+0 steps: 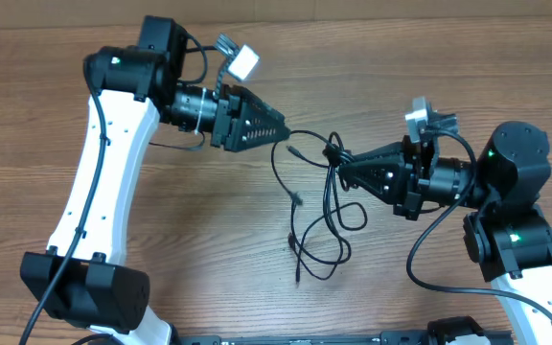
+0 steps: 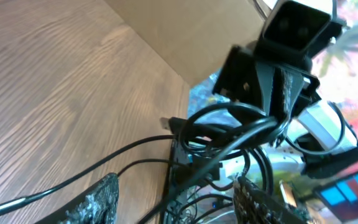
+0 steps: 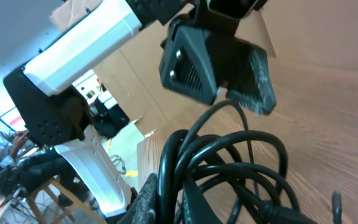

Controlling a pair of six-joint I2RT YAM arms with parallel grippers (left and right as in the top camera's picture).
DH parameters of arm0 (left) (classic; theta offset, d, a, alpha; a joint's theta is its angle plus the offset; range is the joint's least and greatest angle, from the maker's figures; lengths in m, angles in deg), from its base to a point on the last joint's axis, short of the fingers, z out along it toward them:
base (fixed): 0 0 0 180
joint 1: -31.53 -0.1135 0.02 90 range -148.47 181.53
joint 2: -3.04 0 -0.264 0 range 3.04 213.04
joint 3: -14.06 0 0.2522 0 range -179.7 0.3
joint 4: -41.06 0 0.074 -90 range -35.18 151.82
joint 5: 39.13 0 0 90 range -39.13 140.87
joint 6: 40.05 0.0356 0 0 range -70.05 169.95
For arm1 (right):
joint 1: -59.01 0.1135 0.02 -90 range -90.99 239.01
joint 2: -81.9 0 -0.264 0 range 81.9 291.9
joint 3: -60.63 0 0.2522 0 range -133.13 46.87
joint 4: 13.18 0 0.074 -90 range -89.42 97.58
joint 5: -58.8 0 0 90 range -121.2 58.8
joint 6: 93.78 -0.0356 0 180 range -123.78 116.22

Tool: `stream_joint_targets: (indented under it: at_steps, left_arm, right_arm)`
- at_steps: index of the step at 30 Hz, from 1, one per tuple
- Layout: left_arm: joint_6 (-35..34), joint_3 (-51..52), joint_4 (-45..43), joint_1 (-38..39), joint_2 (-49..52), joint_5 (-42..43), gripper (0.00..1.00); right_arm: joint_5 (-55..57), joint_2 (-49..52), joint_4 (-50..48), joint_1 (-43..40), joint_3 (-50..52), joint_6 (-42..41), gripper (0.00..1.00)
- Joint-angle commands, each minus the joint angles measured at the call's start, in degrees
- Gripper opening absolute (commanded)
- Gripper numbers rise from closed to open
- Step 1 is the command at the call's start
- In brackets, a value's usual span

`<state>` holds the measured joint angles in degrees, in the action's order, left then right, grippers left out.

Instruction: Untangle cables

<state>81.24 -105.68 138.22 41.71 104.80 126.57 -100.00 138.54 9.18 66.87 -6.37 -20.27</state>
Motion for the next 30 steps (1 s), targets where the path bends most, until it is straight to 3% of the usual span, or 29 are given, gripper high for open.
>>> stream_joint_targets:
  at_steps: [1, 14, 22, 30]
  left_arm:
    - [6.1, -1.3, 0.8, 1.9, -1.6, 3.1, 0.58]
    - [6.1, -1.3, 0.6, 3.2, -1.6, 8.6, 0.58]
    - [7.7, -1.3, -1.9, 6.6, -1.5, 12.4, 0.69]
    - [7.3, -1.3, -4.4, 9.1, -1.5, 13.8, 0.69]
  right_arm:
    - [-0.4, -0.2, -4.5, -0.1, -1.2, -6.5, 0.05]
    - [-0.4, -0.2, -13.8, -0.1, -1.2, -15.3, 0.04]
    - [-4.9, -0.3, -18.4, 0.0, -1.2, -16.8, 0.04]
    - [-9.0, -0.3, -19.1, 0.0, -1.2, -16.7, 0.04]
